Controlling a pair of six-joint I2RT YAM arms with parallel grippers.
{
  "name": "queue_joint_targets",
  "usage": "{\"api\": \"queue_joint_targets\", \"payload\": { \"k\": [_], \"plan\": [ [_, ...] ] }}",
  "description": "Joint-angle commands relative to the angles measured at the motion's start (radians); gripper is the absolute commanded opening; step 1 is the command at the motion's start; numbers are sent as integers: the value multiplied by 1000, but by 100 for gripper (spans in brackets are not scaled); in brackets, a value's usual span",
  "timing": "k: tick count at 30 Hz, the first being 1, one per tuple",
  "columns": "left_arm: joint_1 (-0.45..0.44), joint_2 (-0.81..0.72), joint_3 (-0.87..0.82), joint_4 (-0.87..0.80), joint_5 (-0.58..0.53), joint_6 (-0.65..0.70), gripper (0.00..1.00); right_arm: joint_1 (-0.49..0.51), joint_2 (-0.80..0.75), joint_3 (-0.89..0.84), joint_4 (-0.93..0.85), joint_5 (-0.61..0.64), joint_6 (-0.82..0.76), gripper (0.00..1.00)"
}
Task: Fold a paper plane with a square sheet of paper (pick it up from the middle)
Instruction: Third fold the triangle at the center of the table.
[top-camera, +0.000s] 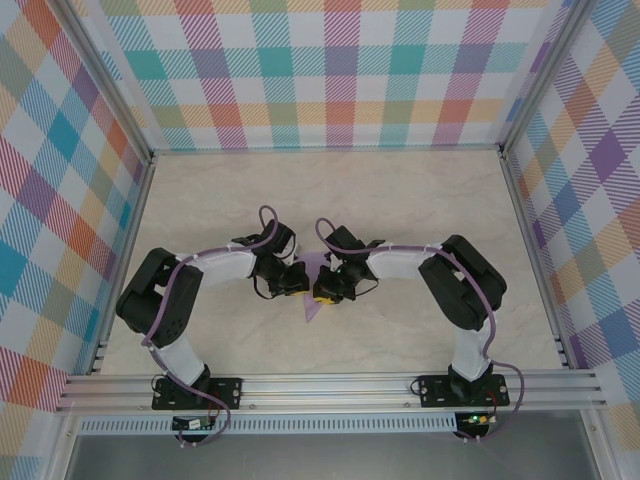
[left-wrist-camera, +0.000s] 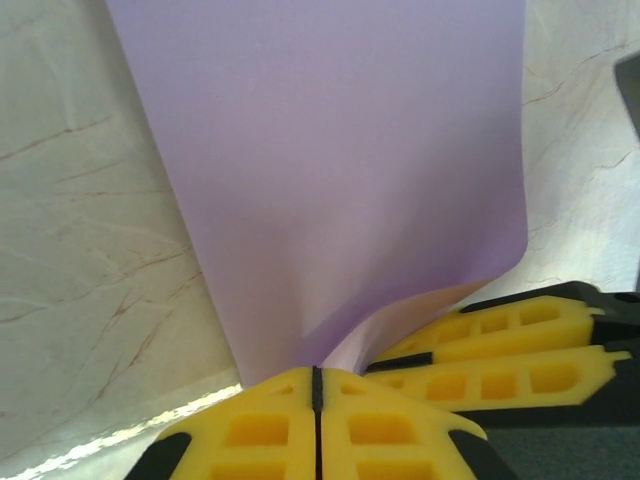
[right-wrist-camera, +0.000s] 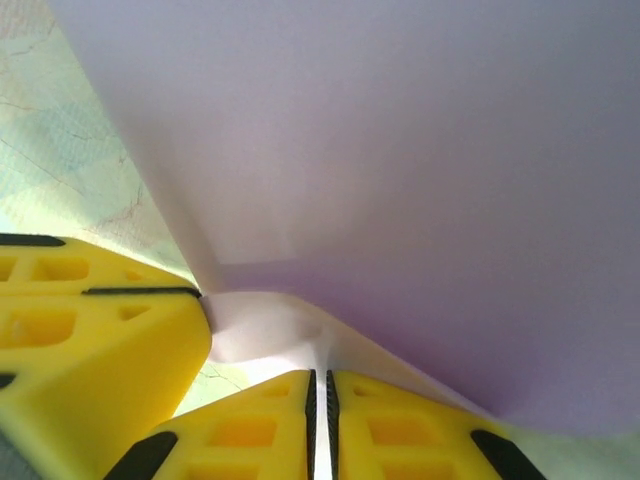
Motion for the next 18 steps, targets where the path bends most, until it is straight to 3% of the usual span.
{"api": "queue_joint_targets", "payload": {
  "k": [1, 18],
  "plan": [
    [-11, -22, 13, -32, -41, 21, 4, 2, -60, -16, -10, 10, -33, 16],
    [-11, -25, 8, -21, -56, 18, 2, 0, -16, -5, -22, 26, -48, 15]
  ]
}}
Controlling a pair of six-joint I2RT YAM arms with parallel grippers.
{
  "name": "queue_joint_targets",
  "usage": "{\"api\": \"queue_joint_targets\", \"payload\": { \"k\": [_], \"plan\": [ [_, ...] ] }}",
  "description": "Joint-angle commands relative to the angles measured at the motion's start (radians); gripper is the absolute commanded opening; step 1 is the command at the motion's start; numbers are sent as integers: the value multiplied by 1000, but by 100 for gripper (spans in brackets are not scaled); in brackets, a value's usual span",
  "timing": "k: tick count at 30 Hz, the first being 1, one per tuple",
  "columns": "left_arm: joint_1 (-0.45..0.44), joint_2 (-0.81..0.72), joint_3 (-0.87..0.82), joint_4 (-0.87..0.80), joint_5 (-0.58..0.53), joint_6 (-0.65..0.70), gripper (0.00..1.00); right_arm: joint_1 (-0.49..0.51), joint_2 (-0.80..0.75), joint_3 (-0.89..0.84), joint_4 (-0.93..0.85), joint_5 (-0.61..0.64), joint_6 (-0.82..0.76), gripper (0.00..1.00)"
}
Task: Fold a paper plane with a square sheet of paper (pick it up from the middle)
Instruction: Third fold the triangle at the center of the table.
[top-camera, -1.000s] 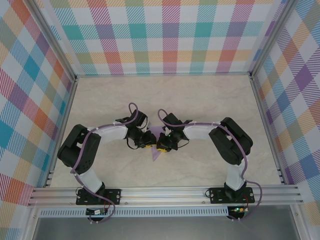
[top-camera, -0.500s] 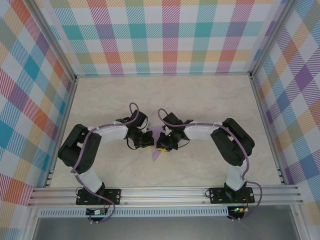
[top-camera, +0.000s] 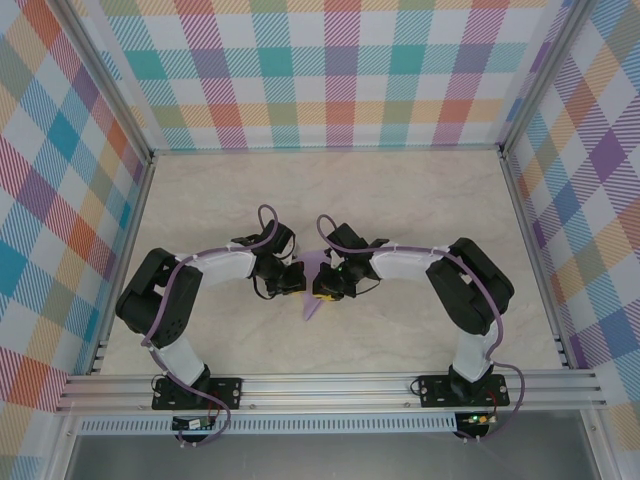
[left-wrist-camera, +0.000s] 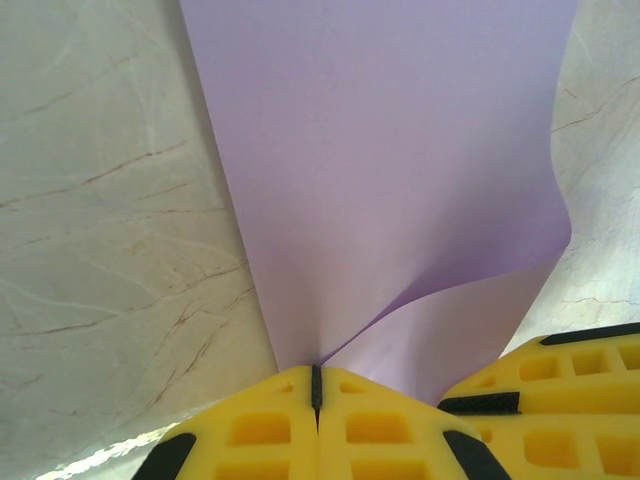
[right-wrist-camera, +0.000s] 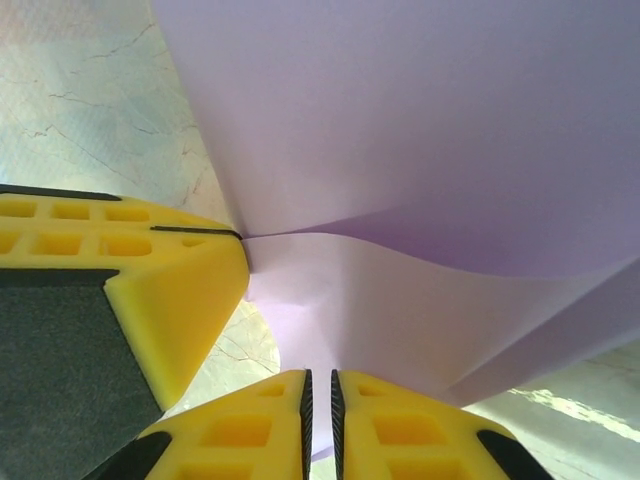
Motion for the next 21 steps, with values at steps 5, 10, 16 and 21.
{"api": "queue_joint_targets", "payload": {
  "k": [5, 10, 16, 21],
  "plan": [
    [-11, -18, 3, 23, 48, 5, 2, 0, 29, -2, -40, 25, -20, 15],
    [-12, -11, 5, 35, 61, 5, 2, 0, 29, -4, -40, 26, -19, 15],
    [-12, -2, 10, 22, 39, 5, 2, 0, 31, -6, -47, 30, -23, 15],
    [-12, 3, 11, -1, 5, 5, 2, 0, 36, -6, -48, 30, -24, 15]
  ]
}}
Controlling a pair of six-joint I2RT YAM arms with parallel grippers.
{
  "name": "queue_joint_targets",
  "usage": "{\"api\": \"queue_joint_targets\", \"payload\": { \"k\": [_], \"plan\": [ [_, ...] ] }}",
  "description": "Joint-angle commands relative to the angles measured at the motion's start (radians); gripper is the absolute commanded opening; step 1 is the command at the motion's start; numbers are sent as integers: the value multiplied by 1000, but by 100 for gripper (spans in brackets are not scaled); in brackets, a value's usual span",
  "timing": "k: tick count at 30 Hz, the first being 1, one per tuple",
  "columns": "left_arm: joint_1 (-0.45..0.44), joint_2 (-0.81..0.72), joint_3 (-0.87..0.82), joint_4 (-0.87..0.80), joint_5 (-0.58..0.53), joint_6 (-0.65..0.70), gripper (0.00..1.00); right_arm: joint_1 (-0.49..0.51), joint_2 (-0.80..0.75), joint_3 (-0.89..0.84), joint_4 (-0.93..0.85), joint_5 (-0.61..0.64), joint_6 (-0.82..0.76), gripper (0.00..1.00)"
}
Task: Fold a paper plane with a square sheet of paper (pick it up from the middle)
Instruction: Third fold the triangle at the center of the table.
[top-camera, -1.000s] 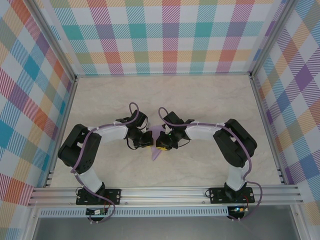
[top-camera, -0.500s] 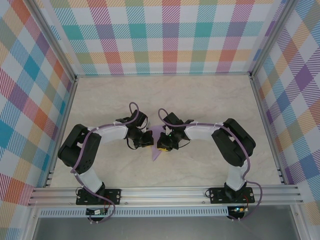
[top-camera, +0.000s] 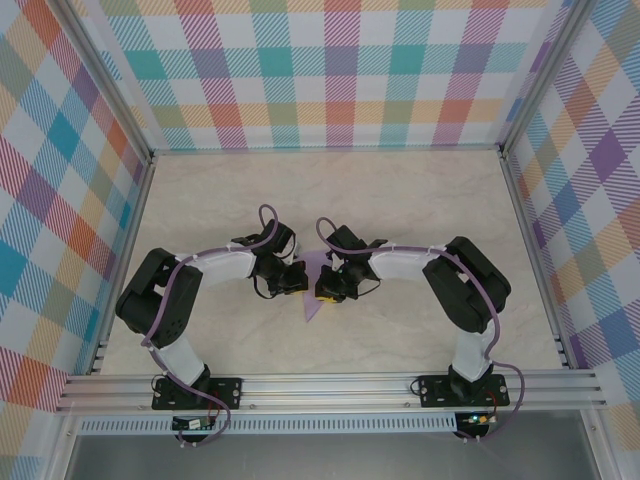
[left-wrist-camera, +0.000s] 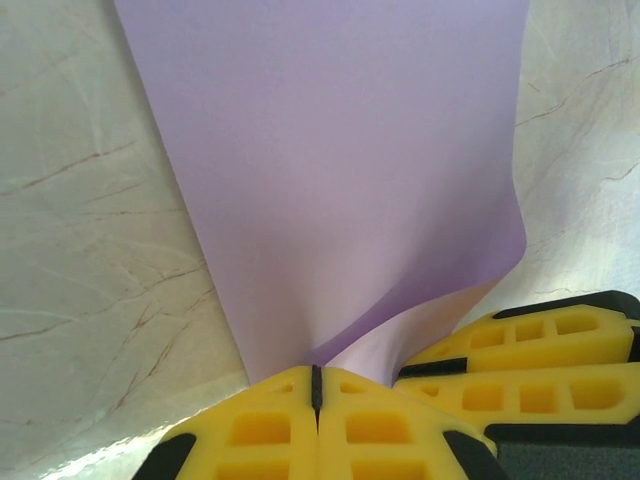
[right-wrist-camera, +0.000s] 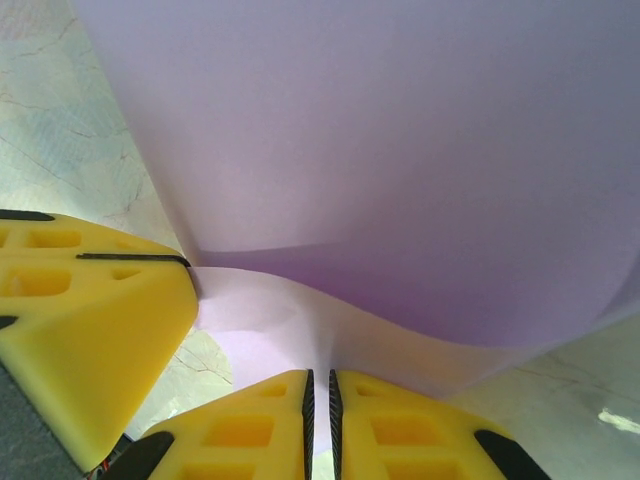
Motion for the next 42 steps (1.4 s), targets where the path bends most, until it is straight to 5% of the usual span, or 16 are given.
{"api": "queue_joint_targets", "payload": {
  "k": [1, 5, 12, 16, 29, 42],
  "plan": [
    [-11, 2, 10, -17, -27, 4, 2, 0, 17, -6, -28, 7, -13, 15],
    [-11, -3, 14, -30, -30, 1, 6, 0, 22, -6, -34, 7, -16, 15],
    [-12, -90, 39, -83, -81, -20, 27, 0, 27, -5, -42, 10, -21, 15],
    [-12, -140, 23, -81, -106, -48, 29, 0, 28, -4, -48, 14, -21, 15],
    [-55, -69, -9, 22, 8, -83, 6, 0, 34, -6, -49, 12, -28, 12],
    [-64, 4, -1, -51, -91, -69, 0, -2, 10, -7, -31, 8, -39, 11]
  ]
}}
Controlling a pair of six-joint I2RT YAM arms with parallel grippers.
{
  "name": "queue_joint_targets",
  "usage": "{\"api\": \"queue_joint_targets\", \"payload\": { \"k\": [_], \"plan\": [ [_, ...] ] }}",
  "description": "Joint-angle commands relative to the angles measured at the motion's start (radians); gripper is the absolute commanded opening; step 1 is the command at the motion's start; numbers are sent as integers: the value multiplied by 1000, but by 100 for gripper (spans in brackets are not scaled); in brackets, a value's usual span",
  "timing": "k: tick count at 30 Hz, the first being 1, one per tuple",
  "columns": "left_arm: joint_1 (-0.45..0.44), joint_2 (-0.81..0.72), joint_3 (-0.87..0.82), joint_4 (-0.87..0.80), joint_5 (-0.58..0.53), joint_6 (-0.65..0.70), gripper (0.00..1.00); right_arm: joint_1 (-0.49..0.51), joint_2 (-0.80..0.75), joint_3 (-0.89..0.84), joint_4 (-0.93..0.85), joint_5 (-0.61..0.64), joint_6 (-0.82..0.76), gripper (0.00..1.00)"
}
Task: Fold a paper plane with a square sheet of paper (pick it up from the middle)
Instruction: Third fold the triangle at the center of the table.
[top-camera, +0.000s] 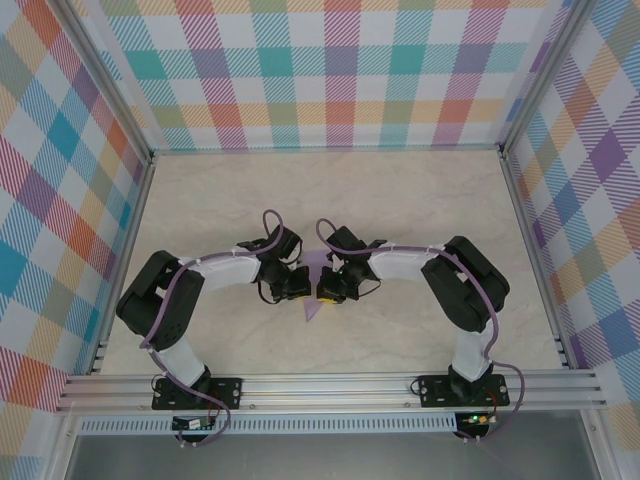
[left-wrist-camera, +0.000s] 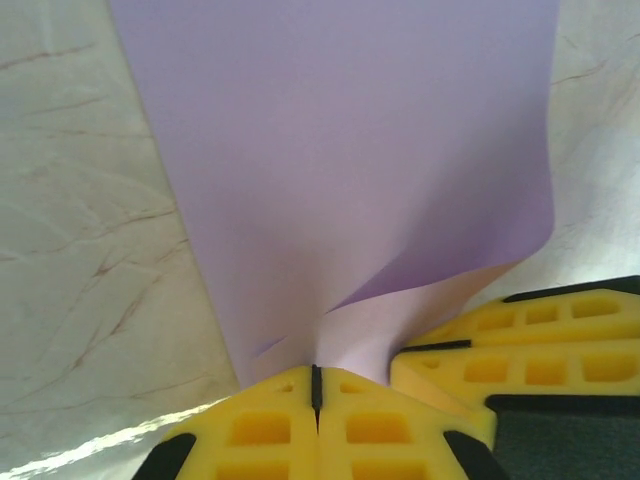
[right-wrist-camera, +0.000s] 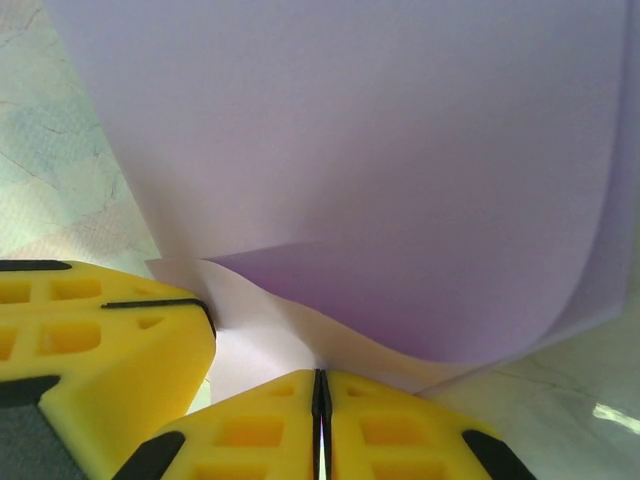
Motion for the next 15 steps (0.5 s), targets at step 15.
{"api": "queue_joint_targets", "payload": {
  "k": [15],
  "plan": [
    [-8, 41, 10, -74, -60, 26, 0, -5, -13, 11, 53, -26, -60, 10]
  ]
}}
